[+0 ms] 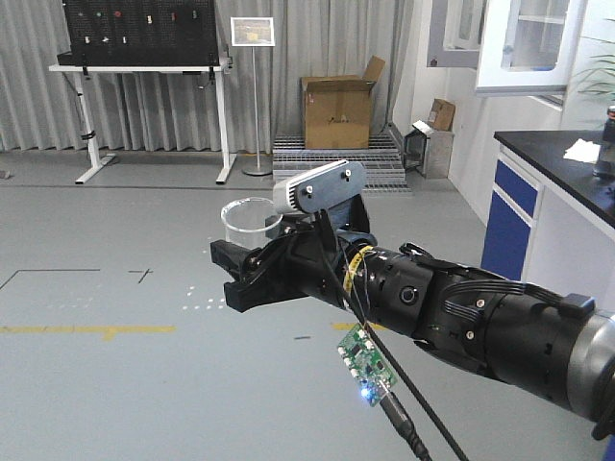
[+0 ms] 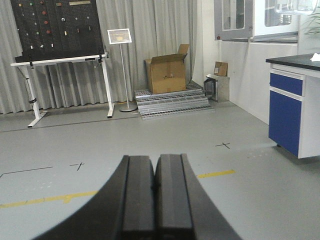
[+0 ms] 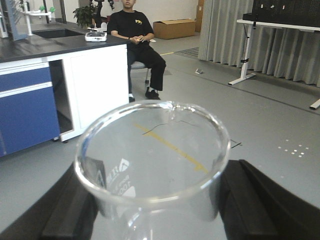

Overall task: Pick beaker and place in left cabinet
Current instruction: 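Drive the base away from the bench holding the beaker in the right gripper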

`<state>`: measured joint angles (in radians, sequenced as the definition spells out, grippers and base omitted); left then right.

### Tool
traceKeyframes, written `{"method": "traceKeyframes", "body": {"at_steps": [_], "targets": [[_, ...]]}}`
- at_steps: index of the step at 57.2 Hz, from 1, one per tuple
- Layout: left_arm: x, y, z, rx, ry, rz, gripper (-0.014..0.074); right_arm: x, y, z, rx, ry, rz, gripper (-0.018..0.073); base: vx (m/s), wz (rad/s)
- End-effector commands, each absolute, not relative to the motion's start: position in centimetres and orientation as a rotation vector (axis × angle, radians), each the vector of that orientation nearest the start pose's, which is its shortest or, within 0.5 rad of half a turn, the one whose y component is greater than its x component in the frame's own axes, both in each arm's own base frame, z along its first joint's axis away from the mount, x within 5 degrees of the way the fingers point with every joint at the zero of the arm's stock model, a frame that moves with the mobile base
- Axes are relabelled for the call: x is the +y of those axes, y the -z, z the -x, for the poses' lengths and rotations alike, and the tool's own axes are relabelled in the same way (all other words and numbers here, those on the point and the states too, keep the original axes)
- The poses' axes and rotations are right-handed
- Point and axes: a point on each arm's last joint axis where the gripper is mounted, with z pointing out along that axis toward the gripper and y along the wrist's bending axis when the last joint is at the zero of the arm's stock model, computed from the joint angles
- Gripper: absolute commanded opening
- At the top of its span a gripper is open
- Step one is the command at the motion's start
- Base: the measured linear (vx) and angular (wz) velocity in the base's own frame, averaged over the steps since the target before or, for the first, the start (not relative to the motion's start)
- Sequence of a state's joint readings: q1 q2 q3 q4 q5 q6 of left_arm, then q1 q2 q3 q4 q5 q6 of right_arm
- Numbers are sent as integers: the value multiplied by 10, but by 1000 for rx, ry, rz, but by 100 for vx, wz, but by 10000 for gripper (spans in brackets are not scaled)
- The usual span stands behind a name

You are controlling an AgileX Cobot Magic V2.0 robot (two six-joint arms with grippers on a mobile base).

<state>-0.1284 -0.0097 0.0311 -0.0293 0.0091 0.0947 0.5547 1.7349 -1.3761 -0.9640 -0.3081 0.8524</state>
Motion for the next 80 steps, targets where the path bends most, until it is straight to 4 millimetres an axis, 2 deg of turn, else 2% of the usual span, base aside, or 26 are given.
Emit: {"method": "traceKeyframes", "body": {"at_steps": [1, 80], "targets": [[-7, -206, -55, 1422, 60, -130, 1, 235, -378, -333, 1415, -606, 689, 145, 68, -3], [-7, -206, -55, 1422, 60, -130, 1, 235, -378, -333, 1415, -606, 689, 145, 68, 1]]}}
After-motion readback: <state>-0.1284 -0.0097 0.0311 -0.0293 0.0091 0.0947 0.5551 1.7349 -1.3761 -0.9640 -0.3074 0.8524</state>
